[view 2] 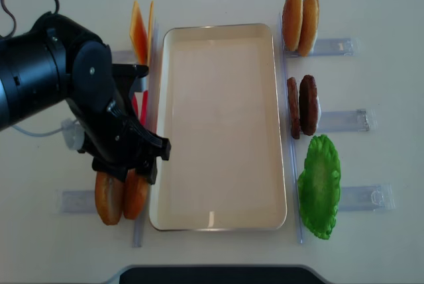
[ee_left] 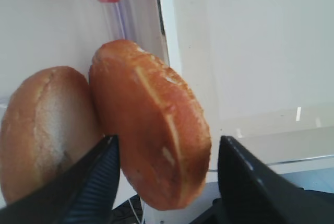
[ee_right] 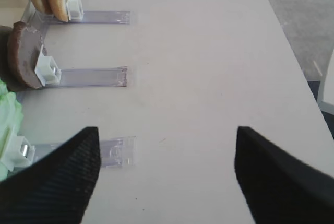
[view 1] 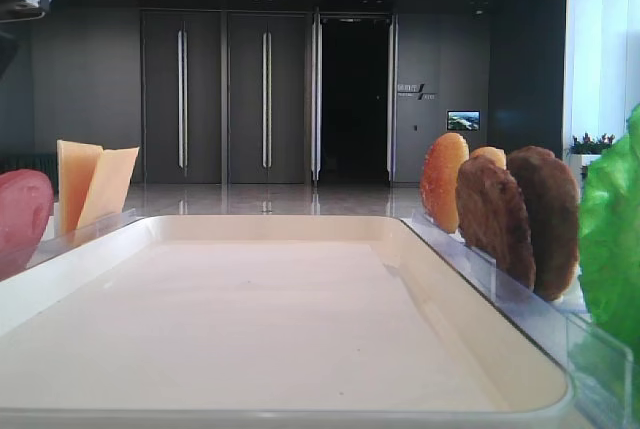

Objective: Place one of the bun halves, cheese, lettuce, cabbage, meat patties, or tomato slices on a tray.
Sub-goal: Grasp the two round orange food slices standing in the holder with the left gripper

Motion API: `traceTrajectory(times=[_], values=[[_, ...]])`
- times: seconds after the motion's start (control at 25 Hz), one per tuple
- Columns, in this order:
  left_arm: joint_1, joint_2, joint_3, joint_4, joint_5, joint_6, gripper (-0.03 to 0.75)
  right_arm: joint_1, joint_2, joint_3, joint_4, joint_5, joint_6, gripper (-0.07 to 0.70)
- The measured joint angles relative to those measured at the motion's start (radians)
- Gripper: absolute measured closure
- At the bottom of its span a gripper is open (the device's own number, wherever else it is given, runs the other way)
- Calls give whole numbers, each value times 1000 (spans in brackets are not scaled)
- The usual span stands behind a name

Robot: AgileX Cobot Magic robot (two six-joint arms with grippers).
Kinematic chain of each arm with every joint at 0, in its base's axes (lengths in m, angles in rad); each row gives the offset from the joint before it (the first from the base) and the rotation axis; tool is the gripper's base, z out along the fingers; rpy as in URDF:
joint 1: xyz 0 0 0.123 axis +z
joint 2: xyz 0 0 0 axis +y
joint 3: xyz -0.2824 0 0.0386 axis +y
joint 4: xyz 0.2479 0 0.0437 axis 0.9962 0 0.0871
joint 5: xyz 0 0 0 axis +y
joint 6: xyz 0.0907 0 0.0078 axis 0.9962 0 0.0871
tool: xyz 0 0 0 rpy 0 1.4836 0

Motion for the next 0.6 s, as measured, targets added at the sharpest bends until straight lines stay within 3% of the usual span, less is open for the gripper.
traceTrajectory(times=[0.6], values=[[0,24,0,11,18,-3,261,0,0,0,0,0,0,94]])
